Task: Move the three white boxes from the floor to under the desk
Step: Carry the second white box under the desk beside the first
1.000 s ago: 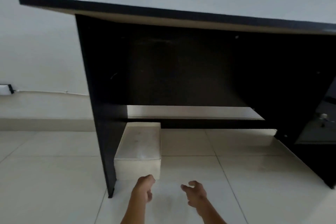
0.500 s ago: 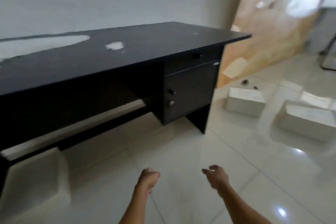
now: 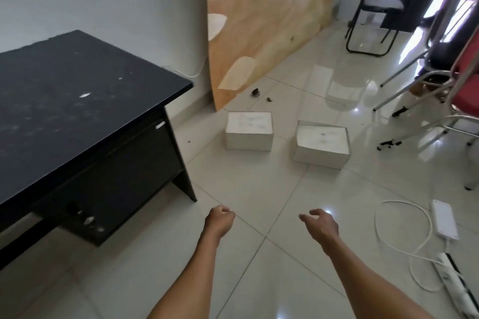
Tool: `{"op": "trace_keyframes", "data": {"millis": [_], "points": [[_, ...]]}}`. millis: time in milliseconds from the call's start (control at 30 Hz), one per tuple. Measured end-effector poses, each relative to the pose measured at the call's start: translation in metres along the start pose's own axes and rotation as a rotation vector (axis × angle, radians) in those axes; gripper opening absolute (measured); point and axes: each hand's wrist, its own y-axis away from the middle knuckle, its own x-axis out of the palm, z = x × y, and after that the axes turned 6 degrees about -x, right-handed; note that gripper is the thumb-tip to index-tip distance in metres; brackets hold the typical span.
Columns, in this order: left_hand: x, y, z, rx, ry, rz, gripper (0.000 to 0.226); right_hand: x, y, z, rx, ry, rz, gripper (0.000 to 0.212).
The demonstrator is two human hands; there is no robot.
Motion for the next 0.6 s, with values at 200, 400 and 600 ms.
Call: {"op": "trace_keyframes", "data": {"millis": [200, 400, 600], "points": [[0.073, -0.093, -0.125, 0.011, -0.094, 0.026, 0.021, -0.057, -0.131, 0.047, 0.063, -0.037, -0.097, 0.048], [0.172, -0.212, -0.245, 0.107, -0.284, 0.076, 0.01, -0.099, -0.31, 0.065, 0.098, -0.037, -0.218, 0.039], [0.285, -0.342, -0.323, 0.234, -0.396, 0.064, 0.012, -0.138, -0.483, 0.042, 0.075, -0.027, -0.338, 0.042]]}}
